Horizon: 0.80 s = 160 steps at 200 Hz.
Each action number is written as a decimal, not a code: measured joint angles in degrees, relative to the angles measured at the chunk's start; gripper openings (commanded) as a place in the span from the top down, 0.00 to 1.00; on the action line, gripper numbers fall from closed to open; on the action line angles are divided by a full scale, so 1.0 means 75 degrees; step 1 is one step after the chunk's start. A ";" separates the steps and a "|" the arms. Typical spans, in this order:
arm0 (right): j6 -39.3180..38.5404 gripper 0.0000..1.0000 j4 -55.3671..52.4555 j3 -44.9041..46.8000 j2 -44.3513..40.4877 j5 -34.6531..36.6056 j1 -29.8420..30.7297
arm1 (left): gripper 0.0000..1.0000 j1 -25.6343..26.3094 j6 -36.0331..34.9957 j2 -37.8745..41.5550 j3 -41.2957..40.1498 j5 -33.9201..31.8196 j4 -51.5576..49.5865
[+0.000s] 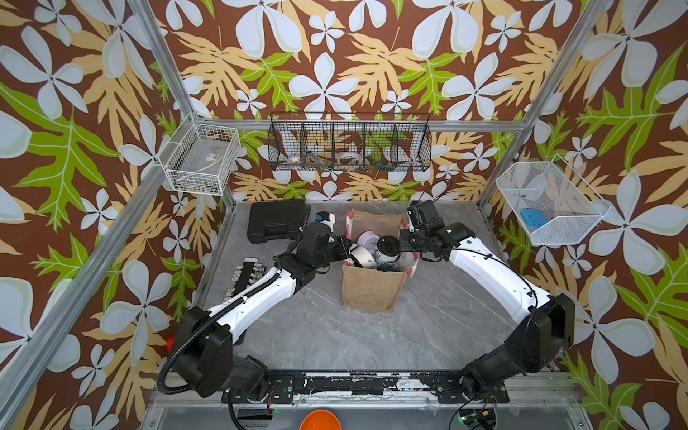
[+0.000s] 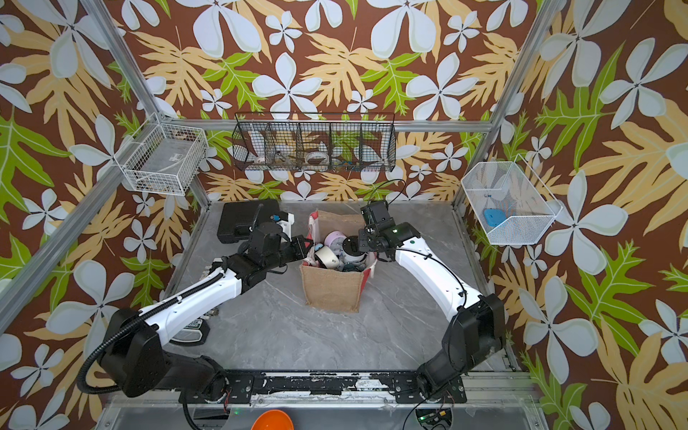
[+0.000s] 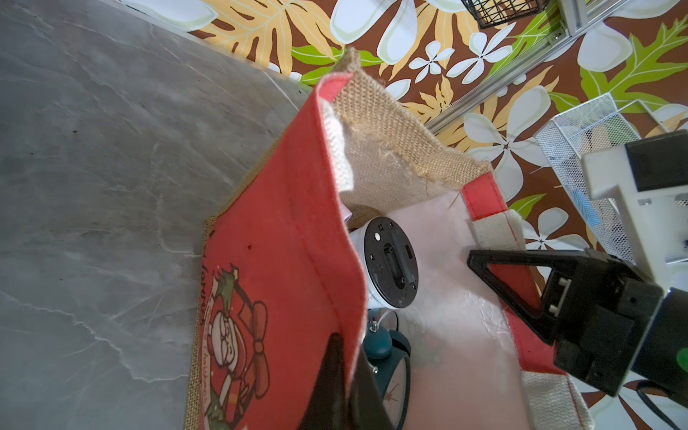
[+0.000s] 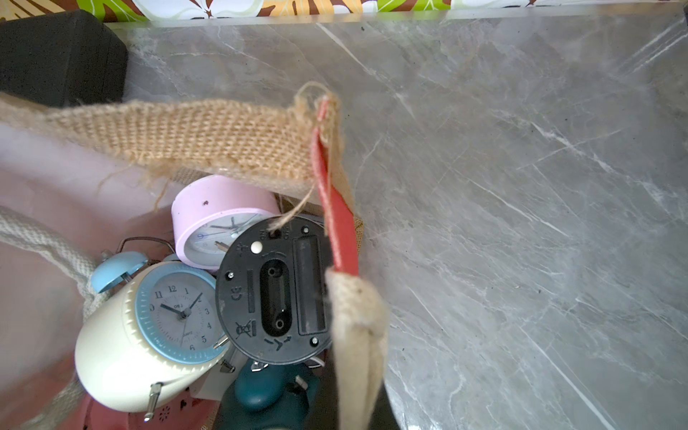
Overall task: Put the alarm clock into the canvas bag
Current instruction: Move the canvas bag to the center of the board.
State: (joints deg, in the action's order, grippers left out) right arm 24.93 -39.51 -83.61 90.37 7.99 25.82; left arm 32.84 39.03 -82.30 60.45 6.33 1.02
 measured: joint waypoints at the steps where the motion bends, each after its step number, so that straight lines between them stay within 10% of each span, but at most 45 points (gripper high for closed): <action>1: -0.0006 1.00 -0.0003 -0.0012 0.0009 0.0000 -0.0003 | 1.00 0.0003 0.0000 -0.0015 0.0015 0.0000 0.0000; 31: -0.0187 0.97 -0.0038 -0.0157 0.0140 0.0017 -0.0085 | 0.99 0.0029 -0.0032 -0.0187 0.0160 -0.0006 0.0000; 68: -0.0370 0.61 -0.0035 -0.0396 0.0140 -0.0050 -0.0085 | 0.62 0.0029 -0.0189 0.0050 0.0163 -0.0172 -0.0090; 130: -0.0845 0.38 -0.0029 -0.0565 -0.0938 0.0627 -0.0184 | 0.34 0.0035 -0.0880 0.0968 0.0592 -0.1320 -0.0906; 160: -0.1067 0.16 0.0385 0.0428 -0.1818 0.1119 -0.0912 | 0.00 0.0006 -0.1306 0.1466 0.0504 -0.2349 -0.1329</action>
State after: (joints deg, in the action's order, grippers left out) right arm 16.93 -36.62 -80.40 76.73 16.38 18.98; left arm 32.88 29.23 -71.31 64.23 -11.29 -8.95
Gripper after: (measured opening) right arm 0.744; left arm 0.964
